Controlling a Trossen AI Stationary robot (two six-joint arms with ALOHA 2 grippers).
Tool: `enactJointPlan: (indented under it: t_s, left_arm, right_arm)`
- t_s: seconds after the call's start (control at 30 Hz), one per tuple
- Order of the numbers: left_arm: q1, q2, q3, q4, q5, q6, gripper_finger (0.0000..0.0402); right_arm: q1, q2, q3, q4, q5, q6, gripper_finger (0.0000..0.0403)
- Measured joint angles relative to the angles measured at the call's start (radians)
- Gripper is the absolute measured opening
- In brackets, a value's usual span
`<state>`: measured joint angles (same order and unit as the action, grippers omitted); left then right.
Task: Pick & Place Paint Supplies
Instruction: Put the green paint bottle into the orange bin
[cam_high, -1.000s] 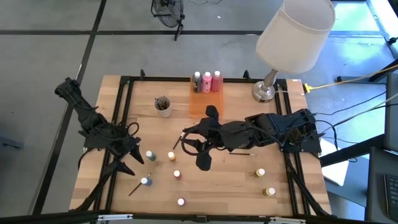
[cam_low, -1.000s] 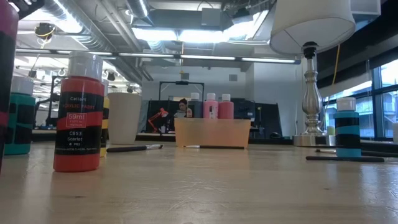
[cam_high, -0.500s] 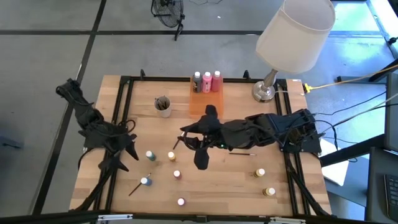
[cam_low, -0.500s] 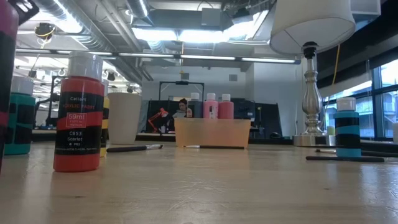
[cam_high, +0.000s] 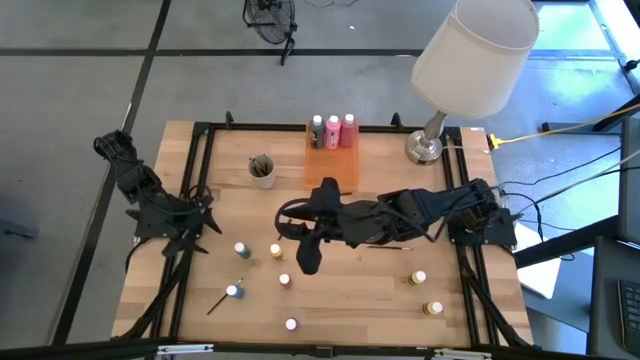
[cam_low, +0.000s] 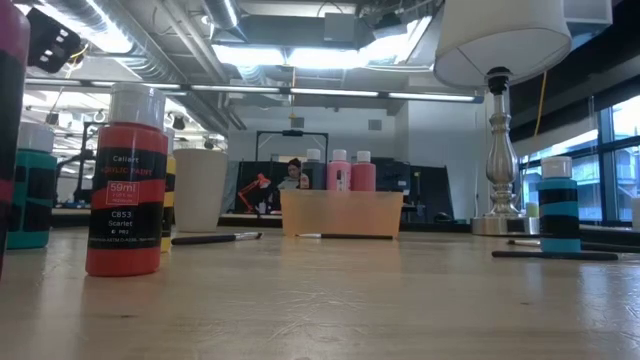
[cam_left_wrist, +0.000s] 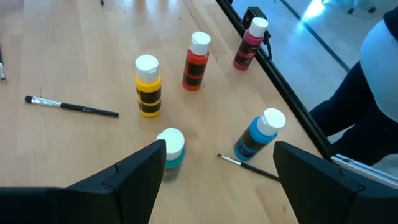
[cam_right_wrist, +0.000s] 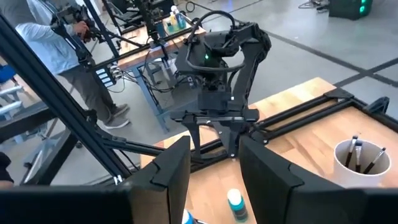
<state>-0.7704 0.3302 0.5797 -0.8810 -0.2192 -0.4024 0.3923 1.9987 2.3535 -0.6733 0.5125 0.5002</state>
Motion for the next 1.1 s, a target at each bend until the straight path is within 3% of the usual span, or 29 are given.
enactJointPlan:
  t_s: [0.43, 0.57, 0.73, 1.1]
  left_arm:
    - [0.000, 0.080, -0.001, 0.005, 0.026, -0.051, 0.0294]
    - [0.000, 0.099, -0.001, 0.021, -0.060, -0.107, 0.0294]
    - [0.000, 0.177, -0.001, -0.046, -0.106, -0.177, 0.0294]
    - [0.000, 0.384, -0.001, -0.050, -0.111, -0.347, 0.0294]
  right_arm:
    - [0.009, -0.001, 0.000, 0.002, -0.024, 0.045, 0.0140]
    - [0.018, -0.001, 0.000, 0.000, -0.086, 0.012, 0.0140]
    - [0.033, -0.001, 0.000, 0.000, -0.151, -0.023, 0.0140]
    - [0.091, -0.001, 0.000, -0.015, -0.158, -0.044, 0.0140]
